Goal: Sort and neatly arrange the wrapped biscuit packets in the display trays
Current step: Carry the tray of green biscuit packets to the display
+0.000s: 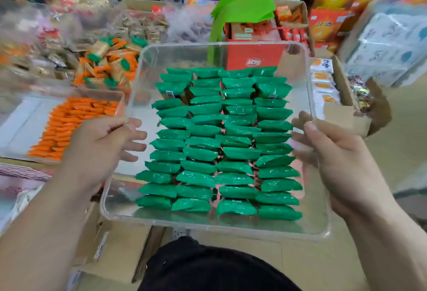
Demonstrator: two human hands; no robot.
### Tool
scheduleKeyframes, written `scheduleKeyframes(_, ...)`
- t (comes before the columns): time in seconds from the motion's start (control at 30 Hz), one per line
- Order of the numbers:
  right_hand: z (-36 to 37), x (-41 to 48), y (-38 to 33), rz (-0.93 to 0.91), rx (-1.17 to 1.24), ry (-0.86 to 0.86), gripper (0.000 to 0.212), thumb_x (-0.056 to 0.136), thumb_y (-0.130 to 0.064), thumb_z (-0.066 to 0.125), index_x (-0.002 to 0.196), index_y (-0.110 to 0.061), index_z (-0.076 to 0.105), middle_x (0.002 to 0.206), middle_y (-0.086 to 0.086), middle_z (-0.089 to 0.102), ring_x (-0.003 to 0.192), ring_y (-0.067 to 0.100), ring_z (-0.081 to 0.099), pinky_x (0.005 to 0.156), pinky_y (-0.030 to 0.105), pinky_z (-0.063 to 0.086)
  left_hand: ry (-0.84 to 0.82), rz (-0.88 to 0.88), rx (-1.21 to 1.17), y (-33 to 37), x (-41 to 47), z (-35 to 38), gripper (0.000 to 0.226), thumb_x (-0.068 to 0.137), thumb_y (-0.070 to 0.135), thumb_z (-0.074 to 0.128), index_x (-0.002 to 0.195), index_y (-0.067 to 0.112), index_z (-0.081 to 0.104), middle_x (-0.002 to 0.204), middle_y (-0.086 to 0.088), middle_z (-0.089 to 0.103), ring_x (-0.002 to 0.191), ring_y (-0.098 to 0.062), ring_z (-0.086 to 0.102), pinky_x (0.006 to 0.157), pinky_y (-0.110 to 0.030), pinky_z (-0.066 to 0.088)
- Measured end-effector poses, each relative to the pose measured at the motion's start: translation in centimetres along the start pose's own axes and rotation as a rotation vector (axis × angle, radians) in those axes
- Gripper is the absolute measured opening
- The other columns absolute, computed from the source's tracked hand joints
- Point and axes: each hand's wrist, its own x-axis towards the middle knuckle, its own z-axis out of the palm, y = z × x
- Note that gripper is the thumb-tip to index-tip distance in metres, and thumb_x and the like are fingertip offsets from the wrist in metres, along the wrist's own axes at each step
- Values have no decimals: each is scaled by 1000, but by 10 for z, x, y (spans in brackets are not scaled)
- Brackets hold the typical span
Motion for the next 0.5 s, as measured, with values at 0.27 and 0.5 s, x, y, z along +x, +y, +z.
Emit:
scheduleKeyframes(0.27, 153, 65, -3, 35, 37, -54, 43, 106, -18, 48, 80, -34, 78, 89, -21, 75, 86, -5, 68, 92, 43, 53, 111, -16, -11, -55, 118, -87, 19, 101, 19, 51, 108, 20, 69, 93, -5, 75, 80, -24, 74, 67, -38, 54)
scheduleKeyframes(0.5, 232, 109, 48, 254, 85, -17, 30, 106, -13, 46, 88, -20, 69, 93, -26, 73, 82, -3, 65, 104, 45, 50, 6, 18, 149, -122, 201, -91, 17, 101, 21, 51, 99, 19, 68, 87, 0, 72, 79, -21, 72, 67, -44, 58)
